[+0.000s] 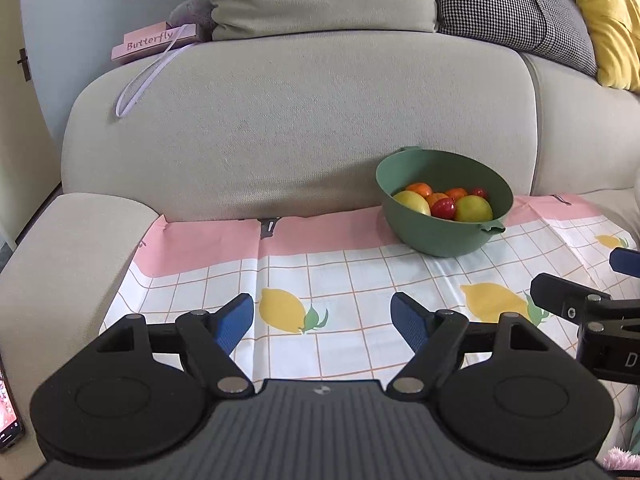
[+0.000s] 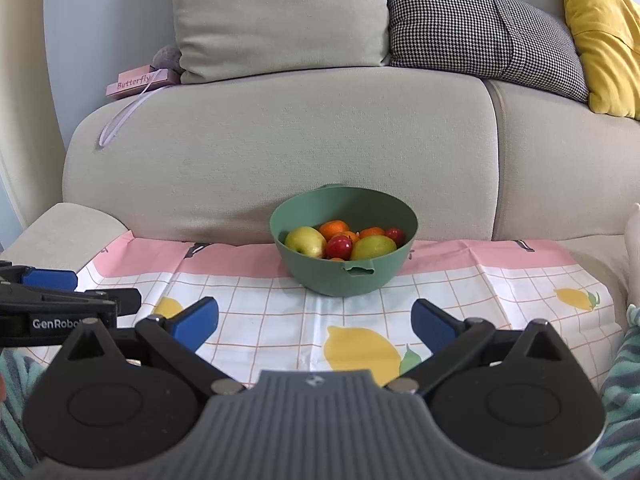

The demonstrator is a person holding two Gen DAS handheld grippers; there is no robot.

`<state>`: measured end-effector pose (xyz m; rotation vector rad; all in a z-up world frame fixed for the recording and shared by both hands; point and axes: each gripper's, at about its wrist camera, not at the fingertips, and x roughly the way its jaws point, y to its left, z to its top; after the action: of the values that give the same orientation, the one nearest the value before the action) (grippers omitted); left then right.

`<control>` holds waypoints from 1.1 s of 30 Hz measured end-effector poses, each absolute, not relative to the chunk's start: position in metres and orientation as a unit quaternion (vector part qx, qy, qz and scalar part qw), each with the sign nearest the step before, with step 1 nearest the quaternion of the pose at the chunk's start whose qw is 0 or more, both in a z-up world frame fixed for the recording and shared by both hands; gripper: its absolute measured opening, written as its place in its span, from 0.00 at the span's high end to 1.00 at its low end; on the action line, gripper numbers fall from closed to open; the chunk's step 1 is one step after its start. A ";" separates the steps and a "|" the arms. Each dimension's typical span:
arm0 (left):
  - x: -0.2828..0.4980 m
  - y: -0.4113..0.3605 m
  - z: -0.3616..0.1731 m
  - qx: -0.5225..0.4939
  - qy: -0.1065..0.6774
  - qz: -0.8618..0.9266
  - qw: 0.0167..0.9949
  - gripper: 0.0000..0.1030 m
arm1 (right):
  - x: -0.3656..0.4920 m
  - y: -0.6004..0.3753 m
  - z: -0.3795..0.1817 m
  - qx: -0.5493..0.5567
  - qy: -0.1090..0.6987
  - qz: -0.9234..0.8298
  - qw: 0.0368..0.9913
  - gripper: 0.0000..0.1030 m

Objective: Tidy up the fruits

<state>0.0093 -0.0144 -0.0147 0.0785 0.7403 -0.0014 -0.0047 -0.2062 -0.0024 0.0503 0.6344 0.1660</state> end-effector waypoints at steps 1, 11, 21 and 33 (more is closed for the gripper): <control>0.009 -0.014 -0.015 0.040 0.362 -0.001 0.931 0.11 | -0.005 -0.207 -0.003 0.025 0.312 0.082 0.946 0.04; 0.008 -0.014 -0.013 0.041 0.361 0.000 0.932 0.11 | -0.006 -0.207 -0.001 0.025 0.309 0.083 0.947 0.04; 0.007 -0.013 -0.011 0.039 0.359 0.001 0.932 0.11 | -0.009 -0.206 0.001 0.021 0.306 0.087 0.948 0.04; 0.006 -0.012 -0.011 0.036 0.362 0.003 0.931 0.11 | -0.009 -0.206 0.001 0.021 0.305 0.087 0.948 0.04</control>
<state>0.0061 -0.0124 -0.0113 0.0731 0.7417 0.0052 -0.0092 -0.2058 0.0013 0.0431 0.6216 0.1766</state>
